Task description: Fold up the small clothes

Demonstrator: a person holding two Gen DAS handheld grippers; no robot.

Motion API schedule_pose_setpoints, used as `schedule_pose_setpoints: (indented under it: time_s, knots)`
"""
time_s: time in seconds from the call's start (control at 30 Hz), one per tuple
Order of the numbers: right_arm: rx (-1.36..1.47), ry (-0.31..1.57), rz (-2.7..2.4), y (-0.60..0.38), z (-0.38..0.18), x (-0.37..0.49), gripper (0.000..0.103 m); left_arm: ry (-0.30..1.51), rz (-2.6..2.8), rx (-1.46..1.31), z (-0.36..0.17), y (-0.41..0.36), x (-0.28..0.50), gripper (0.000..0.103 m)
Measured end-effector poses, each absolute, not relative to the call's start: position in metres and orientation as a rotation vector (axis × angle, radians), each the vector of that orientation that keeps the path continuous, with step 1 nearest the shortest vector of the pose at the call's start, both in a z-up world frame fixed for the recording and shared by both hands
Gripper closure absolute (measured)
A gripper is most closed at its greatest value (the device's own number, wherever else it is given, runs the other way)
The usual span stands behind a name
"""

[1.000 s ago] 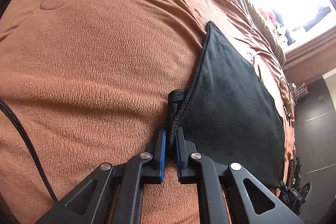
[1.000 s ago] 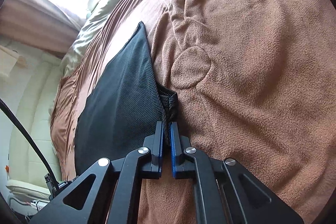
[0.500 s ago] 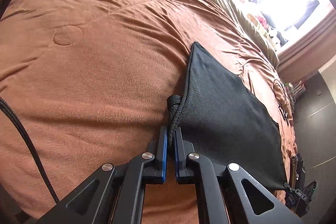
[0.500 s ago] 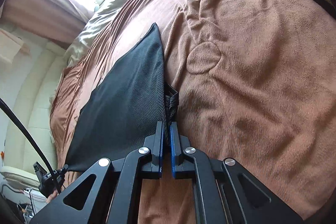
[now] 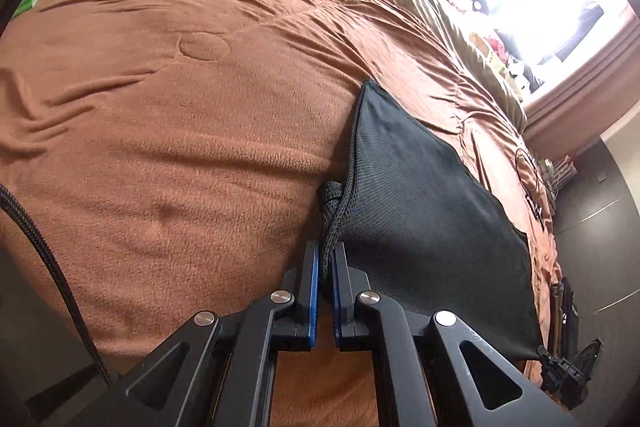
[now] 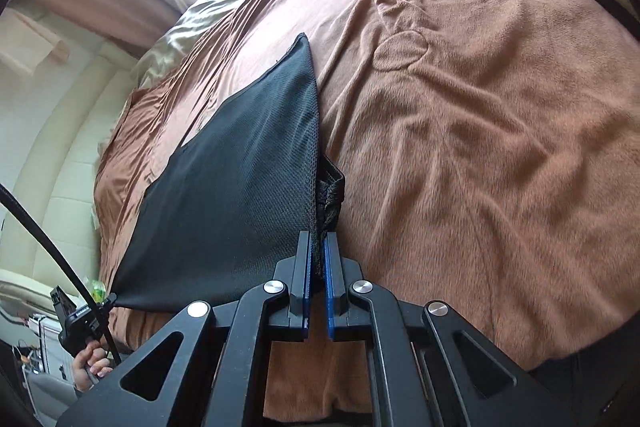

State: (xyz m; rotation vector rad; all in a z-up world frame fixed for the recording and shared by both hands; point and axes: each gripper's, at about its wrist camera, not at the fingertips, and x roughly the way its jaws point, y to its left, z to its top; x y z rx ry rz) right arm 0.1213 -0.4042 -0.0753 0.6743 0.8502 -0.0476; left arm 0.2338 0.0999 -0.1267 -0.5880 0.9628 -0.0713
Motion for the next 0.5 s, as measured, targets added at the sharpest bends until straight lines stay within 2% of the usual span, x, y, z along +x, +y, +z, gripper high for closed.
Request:
schedule_pose_setpoints:
  time_s: [0.5]
  knots:
    - [0.596, 0.866, -0.054, -0.382, -0.072, 0.087, 0.099, 0.946, -0.095, -0.643, -0.141, 0.125, 0.184, 0.098]
